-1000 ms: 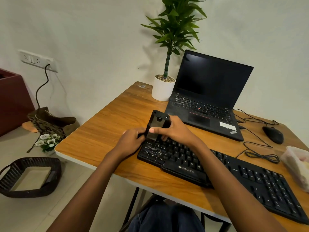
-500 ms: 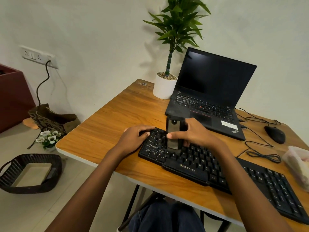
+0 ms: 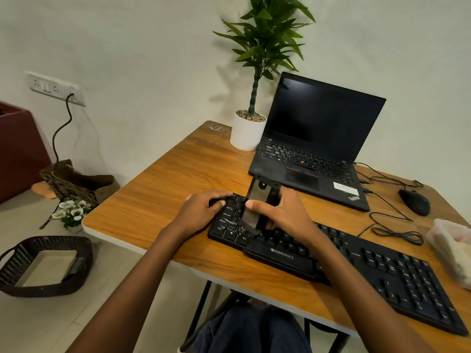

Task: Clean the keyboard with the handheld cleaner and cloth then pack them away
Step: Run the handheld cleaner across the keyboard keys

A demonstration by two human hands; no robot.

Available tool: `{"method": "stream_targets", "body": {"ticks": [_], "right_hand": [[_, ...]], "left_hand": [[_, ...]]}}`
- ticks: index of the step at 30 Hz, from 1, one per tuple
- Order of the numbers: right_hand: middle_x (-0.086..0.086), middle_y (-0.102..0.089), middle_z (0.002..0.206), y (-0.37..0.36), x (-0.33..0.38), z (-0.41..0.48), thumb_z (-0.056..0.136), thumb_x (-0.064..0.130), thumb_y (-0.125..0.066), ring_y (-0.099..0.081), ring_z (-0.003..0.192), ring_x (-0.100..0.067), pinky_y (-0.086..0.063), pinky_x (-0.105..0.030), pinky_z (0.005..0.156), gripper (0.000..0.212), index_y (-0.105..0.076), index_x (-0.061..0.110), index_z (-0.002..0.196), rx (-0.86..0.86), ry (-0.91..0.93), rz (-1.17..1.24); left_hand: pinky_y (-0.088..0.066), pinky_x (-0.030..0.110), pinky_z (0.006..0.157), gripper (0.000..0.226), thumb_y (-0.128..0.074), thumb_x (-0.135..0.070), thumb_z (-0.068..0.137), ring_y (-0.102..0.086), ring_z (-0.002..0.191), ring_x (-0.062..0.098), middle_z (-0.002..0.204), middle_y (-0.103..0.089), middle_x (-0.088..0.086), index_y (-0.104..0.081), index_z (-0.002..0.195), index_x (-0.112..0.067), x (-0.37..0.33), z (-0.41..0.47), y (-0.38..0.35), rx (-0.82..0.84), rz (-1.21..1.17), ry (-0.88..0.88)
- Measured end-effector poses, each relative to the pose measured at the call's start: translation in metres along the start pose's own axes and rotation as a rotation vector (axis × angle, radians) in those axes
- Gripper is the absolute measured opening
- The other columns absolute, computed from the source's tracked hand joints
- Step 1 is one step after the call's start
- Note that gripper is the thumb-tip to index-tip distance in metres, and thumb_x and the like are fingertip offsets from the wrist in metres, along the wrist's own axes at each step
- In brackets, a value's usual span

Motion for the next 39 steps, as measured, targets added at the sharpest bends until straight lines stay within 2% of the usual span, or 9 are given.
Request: {"method": "stream_targets", "body": {"ticks": [4, 9, 12, 17, 23, 27, 29, 34, 39], "right_hand": [[-0.008, -0.069, 0.082, 0.002, -0.005, 0.001, 0.08, 0.024, -0.07, -0.067, 0.066, -0.02, -0.05, -0.026, 0.047, 0.016, -0.058, 0.014, 0.084, 0.026, -0.058, 0.024], [-0.004, -0.068, 0.079, -0.003, 0.0, 0.001, 0.08, 0.027, -0.07, -0.066, 0.067, -0.012, -0.05, -0.024, 0.05, 0.02, -0.059, 0.011, 0.084, 0.002, 0.012, -0.042], [-0.004, -0.068, 0.077, -0.009, 0.001, 0.001, 0.081, 0.023, -0.069, -0.064, 0.058, -0.009, -0.047, -0.021, 0.044, 0.015, -0.059, 0.013, 0.084, 0.134, -0.033, 0.03], [-0.004, -0.066, 0.077, -0.009, 0.01, 0.007, 0.08, 0.029, -0.07, -0.061, 0.063, -0.008, -0.046, -0.018, 0.051, 0.016, -0.057, 0.019, 0.08, 0.091, 0.055, -0.106], [-0.004, -0.068, 0.079, 0.001, 0.008, 0.005, 0.08, 0.027, -0.071, -0.062, 0.058, -0.005, -0.046, -0.019, 0.048, 0.02, -0.059, 0.013, 0.087, 0.116, 0.01, -0.075], [0.004, -0.064, 0.073, -0.018, 0.015, -0.004, 0.081, 0.021, -0.069, -0.06, 0.056, 0.001, -0.044, -0.014, 0.048, 0.014, -0.056, 0.021, 0.083, 0.183, 0.038, 0.018], [0.003, -0.066, 0.072, -0.019, 0.015, -0.007, 0.082, 0.017, -0.068, -0.06, 0.051, -0.001, -0.045, -0.016, 0.043, 0.012, -0.057, 0.019, 0.082, 0.236, 0.001, 0.073], [0.004, -0.065, 0.076, -0.008, 0.015, -0.001, 0.081, 0.024, -0.07, -0.061, 0.058, 0.002, -0.044, -0.012, 0.048, 0.014, -0.056, 0.022, 0.081, 0.106, 0.048, -0.016], [0.0, -0.068, 0.073, -0.013, 0.01, -0.007, 0.081, 0.018, -0.068, -0.061, 0.053, -0.006, -0.045, -0.018, 0.044, 0.01, -0.058, 0.018, 0.082, 0.226, -0.005, 0.078]], "left_hand": [[-0.034, 0.05, 0.105, 0.035, -0.055, -0.019, 0.093, -0.052, 0.119, 0.012, 0.127, -0.059, -0.007, -0.053, 0.113, -0.048, -0.004, -0.001, 0.001, -0.011, -0.026, -0.002], [-0.032, 0.051, 0.107, 0.032, -0.054, -0.02, 0.093, -0.05, 0.122, 0.013, 0.129, -0.058, -0.007, -0.059, 0.121, -0.035, 0.001, 0.001, 0.0, -0.003, 0.024, 0.002], [-0.033, 0.051, 0.106, 0.032, -0.054, -0.021, 0.093, -0.051, 0.12, 0.012, 0.129, -0.059, -0.007, -0.059, 0.121, -0.036, 0.001, 0.0, 0.0, -0.001, 0.012, 0.002], [-0.033, 0.05, 0.106, 0.032, -0.054, -0.02, 0.093, -0.052, 0.12, 0.013, 0.127, -0.06, -0.007, -0.059, 0.119, -0.038, 0.001, 0.001, 0.0, -0.006, 0.021, -0.006], [-0.033, 0.045, 0.108, 0.033, -0.054, -0.017, 0.093, -0.05, 0.122, 0.009, 0.129, -0.059, -0.006, -0.06, 0.123, -0.03, -0.003, 0.0, 0.001, -0.014, 0.017, -0.005], [-0.035, 0.045, 0.107, 0.032, -0.055, -0.016, 0.093, -0.051, 0.12, 0.01, 0.127, -0.06, -0.006, -0.06, 0.122, -0.029, -0.003, 0.0, 0.001, -0.012, 0.015, -0.014], [-0.035, 0.047, 0.106, 0.032, -0.055, -0.017, 0.093, -0.051, 0.12, 0.01, 0.127, -0.06, -0.006, -0.06, 0.121, -0.03, -0.003, 0.0, 0.001, -0.01, 0.017, -0.012], [-0.035, 0.046, 0.106, 0.033, -0.054, -0.017, 0.093, -0.051, 0.121, 0.01, 0.128, -0.059, -0.005, -0.06, 0.122, -0.03, -0.004, -0.001, 0.002, -0.008, 0.035, -0.017], [-0.036, 0.045, 0.106, 0.032, -0.054, -0.016, 0.093, -0.051, 0.12, 0.009, 0.128, -0.059, -0.006, -0.06, 0.122, -0.028, -0.005, -0.001, 0.002, -0.005, 0.023, -0.005]]}}
Point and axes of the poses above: each hand's wrist, its own z-axis towards the middle knuckle, its own y-axis out of the back of the hand, x = y × z, the point moved 10 cm from there along z, towards the middle knuckle
